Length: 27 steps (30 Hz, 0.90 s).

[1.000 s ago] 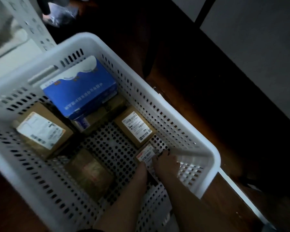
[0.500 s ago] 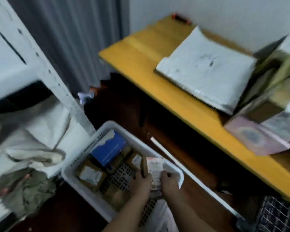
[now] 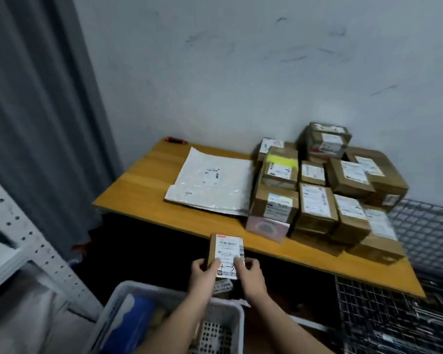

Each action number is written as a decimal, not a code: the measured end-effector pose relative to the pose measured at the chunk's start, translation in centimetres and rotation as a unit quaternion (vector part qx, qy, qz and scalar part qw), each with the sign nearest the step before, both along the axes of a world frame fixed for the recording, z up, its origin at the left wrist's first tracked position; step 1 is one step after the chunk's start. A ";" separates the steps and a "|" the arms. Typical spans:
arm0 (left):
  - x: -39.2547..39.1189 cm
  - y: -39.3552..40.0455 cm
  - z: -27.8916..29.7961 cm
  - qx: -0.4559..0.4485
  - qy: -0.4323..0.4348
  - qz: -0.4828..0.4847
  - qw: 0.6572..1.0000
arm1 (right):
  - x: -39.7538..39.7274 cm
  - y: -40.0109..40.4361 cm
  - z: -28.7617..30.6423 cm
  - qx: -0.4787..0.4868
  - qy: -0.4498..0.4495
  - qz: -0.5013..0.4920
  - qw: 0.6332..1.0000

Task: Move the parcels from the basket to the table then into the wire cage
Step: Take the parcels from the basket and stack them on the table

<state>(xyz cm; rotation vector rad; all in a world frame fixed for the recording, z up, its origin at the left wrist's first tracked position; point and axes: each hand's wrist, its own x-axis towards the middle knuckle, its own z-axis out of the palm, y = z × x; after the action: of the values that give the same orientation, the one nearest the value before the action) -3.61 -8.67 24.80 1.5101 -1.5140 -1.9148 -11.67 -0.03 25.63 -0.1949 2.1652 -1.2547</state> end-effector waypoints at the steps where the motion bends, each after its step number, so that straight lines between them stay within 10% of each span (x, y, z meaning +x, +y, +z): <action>1: -0.5 0.3 1.1 -0.008 0.007 -0.024 1.000 | -0.7 0.6 0.8 -0.035 -0.028 -0.030 0.999; 7: -5.8 3.6 5.8 -0.030 0.074 -0.136 0.988 | -5.9 5.1 4.2 -0.199 -0.131 -0.171 0.956; 18: -23.3 16.9 12.0 -0.080 0.219 -0.219 0.947 | -21.8 18.5 10.7 -0.297 0.032 -0.240 0.924; 27: -35.3 24.3 12.6 -0.203 0.080 -0.325 0.920 | -33.1 27.7 11.6 -0.233 -0.004 -0.215 0.948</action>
<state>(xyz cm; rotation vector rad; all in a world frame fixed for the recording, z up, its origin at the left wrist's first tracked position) -38.86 15.65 37.37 0.6960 -2.3460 -1.7832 -44.82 27.69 37.23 0.0999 1.9277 -2.0047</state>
